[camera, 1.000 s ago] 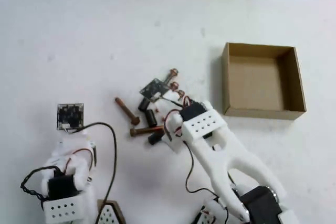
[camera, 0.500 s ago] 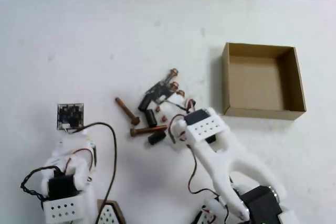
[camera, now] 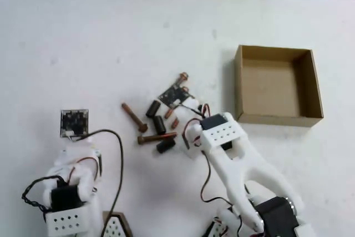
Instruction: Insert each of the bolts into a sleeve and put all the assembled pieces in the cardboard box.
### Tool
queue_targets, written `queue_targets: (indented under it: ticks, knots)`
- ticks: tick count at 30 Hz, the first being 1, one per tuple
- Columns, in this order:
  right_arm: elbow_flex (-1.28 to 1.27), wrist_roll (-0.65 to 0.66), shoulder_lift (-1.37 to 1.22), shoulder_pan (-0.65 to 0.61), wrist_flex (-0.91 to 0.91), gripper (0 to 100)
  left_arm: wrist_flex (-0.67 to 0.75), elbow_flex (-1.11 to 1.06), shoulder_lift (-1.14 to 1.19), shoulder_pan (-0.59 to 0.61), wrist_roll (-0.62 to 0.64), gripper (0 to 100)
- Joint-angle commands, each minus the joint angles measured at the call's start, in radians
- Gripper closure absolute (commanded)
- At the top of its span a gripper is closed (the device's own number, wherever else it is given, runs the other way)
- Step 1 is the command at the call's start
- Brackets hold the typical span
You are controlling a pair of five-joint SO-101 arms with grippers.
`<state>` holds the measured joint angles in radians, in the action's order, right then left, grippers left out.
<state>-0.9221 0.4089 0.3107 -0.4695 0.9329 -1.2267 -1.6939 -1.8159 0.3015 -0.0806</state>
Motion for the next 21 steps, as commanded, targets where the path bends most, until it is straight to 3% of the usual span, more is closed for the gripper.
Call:
queue_targets:
  ticks: [1, 11, 18, 21]
  knots:
    - [0.005, 0.017, 0.001, 0.008, -0.010, 84.1, -0.005, 0.002, -0.008, 0.004, -0.011, 98]
    - [0.060, 0.017, -0.168, 0.015, -0.085, 84.5, -0.005, 0.002, -0.008, 0.004, -0.014, 98]
    - [0.057, 0.017, -0.168, 0.010, -0.114, 97.4, -0.005, 0.002, -0.008, 0.004, -0.014, 98]
    - [0.057, 0.017, -0.168, 0.015, -0.110, 98.1, -0.005, 0.002, -0.008, 0.004, -0.015, 98]
